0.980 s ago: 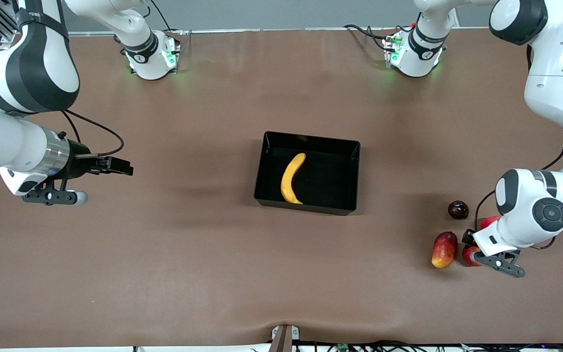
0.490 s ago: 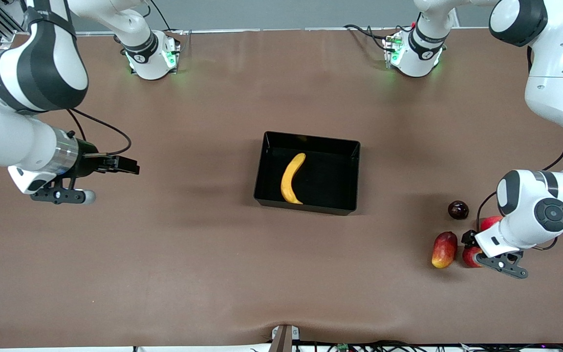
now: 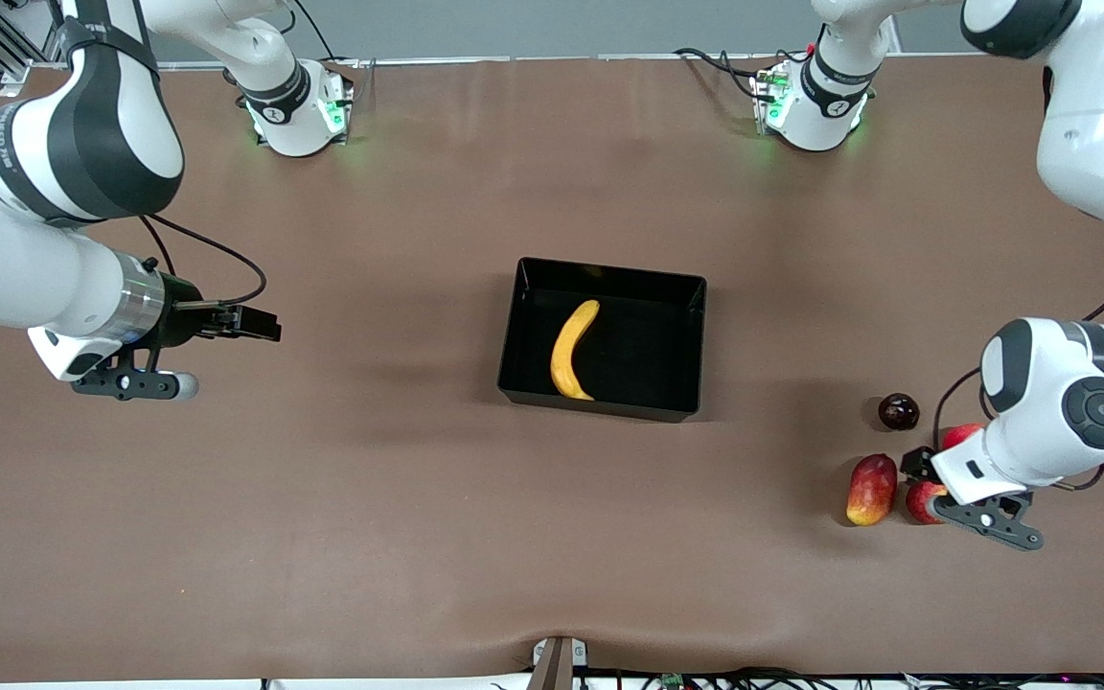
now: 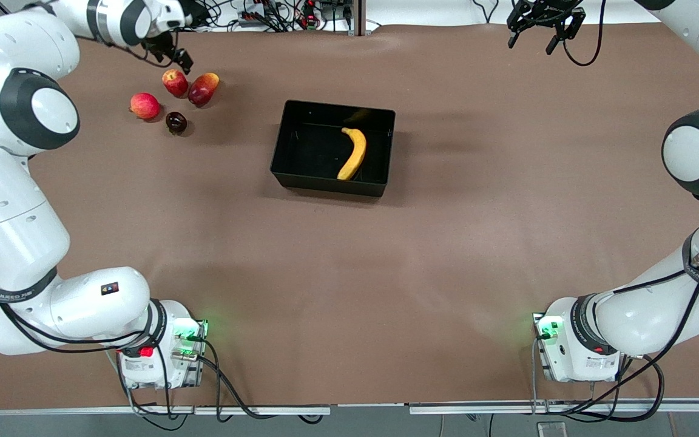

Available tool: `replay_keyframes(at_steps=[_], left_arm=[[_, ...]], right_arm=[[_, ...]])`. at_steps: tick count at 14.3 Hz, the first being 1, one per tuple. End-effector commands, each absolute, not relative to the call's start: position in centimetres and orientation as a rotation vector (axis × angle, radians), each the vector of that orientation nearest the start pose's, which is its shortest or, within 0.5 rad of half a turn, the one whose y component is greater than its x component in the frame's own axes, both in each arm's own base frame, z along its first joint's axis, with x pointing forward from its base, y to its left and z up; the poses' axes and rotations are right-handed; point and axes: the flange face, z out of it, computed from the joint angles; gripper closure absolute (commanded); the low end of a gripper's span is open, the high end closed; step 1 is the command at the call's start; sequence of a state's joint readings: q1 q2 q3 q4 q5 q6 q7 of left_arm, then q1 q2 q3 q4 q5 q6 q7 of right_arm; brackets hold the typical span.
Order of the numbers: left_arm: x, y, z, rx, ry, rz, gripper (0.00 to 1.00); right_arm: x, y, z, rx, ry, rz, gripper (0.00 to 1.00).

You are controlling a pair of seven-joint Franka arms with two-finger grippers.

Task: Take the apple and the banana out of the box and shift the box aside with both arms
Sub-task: 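Carry the apple beside the mango and release it with the left gripper, then move the left gripper back into the tray to the banana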

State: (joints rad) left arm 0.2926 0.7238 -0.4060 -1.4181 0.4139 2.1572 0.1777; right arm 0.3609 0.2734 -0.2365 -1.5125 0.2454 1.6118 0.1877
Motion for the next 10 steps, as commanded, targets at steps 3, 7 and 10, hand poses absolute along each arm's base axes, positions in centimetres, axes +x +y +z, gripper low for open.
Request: replay_keyframes(at_steps=[3, 7, 10], left_arm=[[68.4, -12.6, 33.7, -3.071, 0.386, 0.059, 0.00], [63.4, -25.8, 33.2, -3.118, 0.228, 0.098, 0.00], [59.5, -34.3, 31.9, -3.110, 0.262, 0.090, 0.00]], right_arm=[[61.3, 12.6, 49.6, -2.966, 0.146, 0.309, 0.00], [61.3, 12.9, 49.6, -2.967, 0.139, 0.310, 0.00], [61.2, 12.8, 49.2, -2.967, 0.142, 0.323, 0.00]])
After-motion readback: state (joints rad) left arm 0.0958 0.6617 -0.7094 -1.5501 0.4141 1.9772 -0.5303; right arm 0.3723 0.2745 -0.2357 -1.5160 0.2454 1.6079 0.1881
